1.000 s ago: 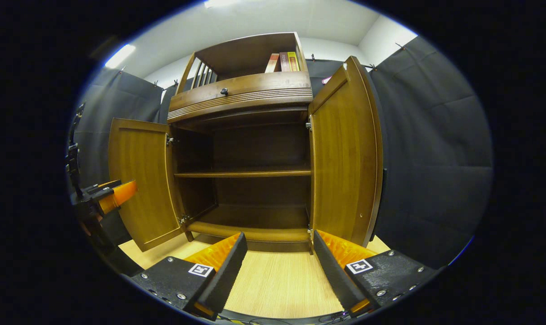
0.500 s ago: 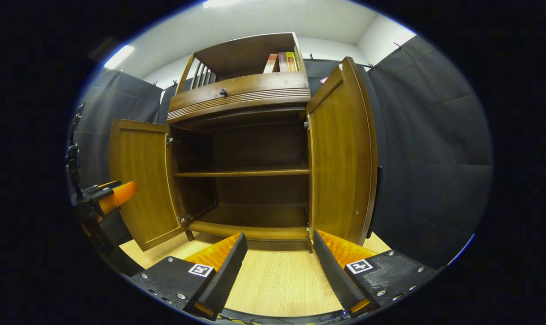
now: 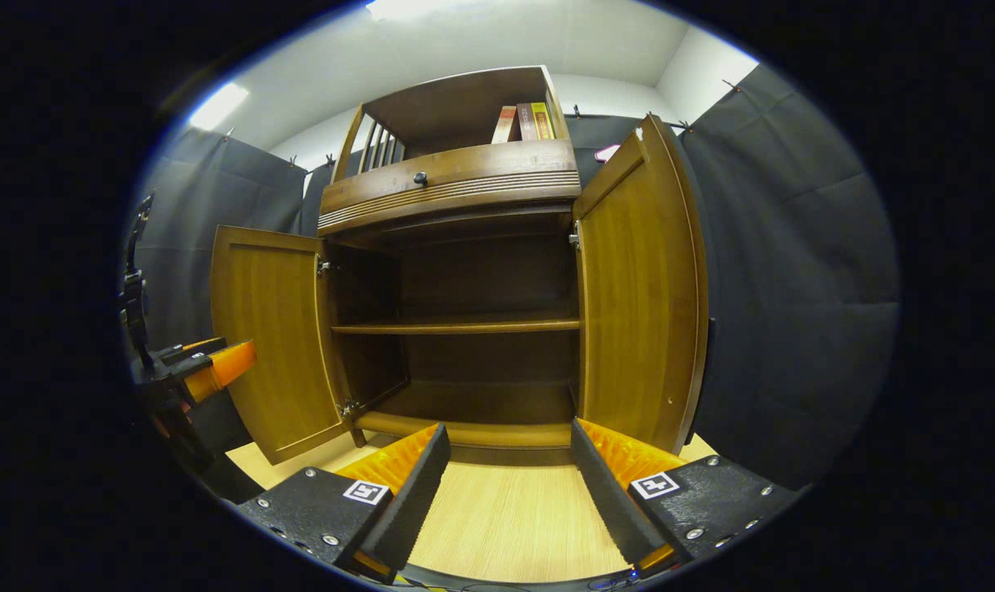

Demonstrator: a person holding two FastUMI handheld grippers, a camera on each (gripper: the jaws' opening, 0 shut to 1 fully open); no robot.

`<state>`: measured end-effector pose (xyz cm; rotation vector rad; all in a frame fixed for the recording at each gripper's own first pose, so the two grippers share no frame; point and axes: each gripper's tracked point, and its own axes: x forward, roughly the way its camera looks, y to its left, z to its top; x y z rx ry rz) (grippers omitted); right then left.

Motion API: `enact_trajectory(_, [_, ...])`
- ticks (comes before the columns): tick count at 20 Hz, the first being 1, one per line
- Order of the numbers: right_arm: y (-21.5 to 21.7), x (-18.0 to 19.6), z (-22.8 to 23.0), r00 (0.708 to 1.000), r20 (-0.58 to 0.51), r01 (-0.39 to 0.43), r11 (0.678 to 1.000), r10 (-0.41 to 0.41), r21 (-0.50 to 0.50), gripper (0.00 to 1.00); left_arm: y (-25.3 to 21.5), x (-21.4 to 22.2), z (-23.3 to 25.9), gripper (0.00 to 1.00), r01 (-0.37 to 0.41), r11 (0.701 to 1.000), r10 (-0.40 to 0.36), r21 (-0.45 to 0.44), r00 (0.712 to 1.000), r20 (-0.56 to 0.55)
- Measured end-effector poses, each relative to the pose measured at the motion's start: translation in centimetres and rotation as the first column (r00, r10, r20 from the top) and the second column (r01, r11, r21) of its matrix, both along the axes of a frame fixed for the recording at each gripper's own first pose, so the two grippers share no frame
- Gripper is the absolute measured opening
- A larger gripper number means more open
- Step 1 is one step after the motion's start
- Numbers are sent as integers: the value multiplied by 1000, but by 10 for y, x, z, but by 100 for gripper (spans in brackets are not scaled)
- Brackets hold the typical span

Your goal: Open the right door of the double-door shoe cabinet with the right hand, and open the left door with the left hand.

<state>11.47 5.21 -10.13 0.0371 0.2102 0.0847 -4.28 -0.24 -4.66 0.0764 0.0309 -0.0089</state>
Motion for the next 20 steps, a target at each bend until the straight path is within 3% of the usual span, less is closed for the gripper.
enact_trajectory(18, [14, -22, 1, 1000, -11, -19, 1000, 19, 24, 100, 7, -21, 5, 95, -19, 1000, 19, -11, 1000, -2])
enact_trajectory(20, [19, -22, 4, 1000, -9, -27, 999, 28, 22, 91, 4, -21, 3, 95, -10, 1000, 10, -16, 1000, -6])
